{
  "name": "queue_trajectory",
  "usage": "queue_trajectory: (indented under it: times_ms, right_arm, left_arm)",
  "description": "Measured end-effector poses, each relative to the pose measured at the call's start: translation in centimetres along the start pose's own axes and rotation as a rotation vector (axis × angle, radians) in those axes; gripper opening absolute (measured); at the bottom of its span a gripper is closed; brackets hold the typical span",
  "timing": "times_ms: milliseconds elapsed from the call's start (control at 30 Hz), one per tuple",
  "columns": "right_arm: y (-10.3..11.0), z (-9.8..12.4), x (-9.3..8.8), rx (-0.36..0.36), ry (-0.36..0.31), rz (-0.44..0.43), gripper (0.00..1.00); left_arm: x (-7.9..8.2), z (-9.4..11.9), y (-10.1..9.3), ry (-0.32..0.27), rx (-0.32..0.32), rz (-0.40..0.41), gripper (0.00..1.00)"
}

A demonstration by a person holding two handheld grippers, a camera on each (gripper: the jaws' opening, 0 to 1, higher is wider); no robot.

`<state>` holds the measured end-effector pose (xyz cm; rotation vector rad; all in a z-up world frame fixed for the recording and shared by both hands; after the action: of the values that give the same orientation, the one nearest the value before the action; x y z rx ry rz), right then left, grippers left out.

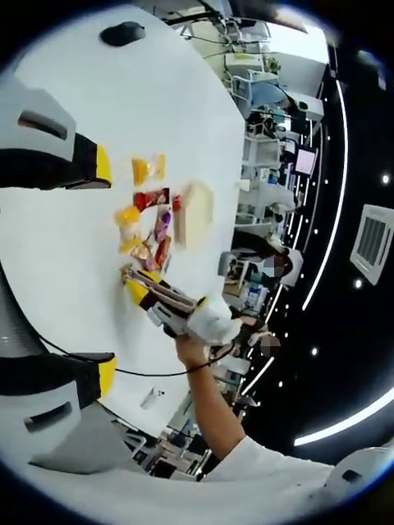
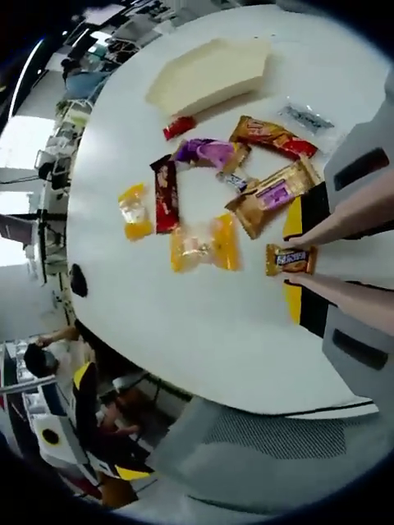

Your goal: Place the target food into the container with the food tongs after gripping and lifting it, then release it inside without dropping or visibly crushing the food.

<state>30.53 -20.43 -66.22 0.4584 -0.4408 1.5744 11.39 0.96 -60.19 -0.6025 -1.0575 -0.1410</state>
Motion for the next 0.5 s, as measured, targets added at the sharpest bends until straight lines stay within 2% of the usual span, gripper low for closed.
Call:
queue_trajectory:
  times_ms: [500]
  right_arm:
    - [0.02, 0.21, 0.14, -0.001, -0.003, -0.037, 0.17]
  left_arm:
    - [0.48, 0.0, 0.29, 0.006, -0.006, -0.014, 0.78]
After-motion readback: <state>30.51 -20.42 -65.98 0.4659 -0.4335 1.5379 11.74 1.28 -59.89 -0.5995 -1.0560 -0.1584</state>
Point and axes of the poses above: the point that each gripper's makers call its tool centre point, and the gripper's own axes: z roughly backward along the fingers, y roughly to its left, x roughly out of its top, the point moved 10 cm from there along z, roughly backward along the fingers, and after that the axes turned 7 degrees about z, right-handed, at the moved point
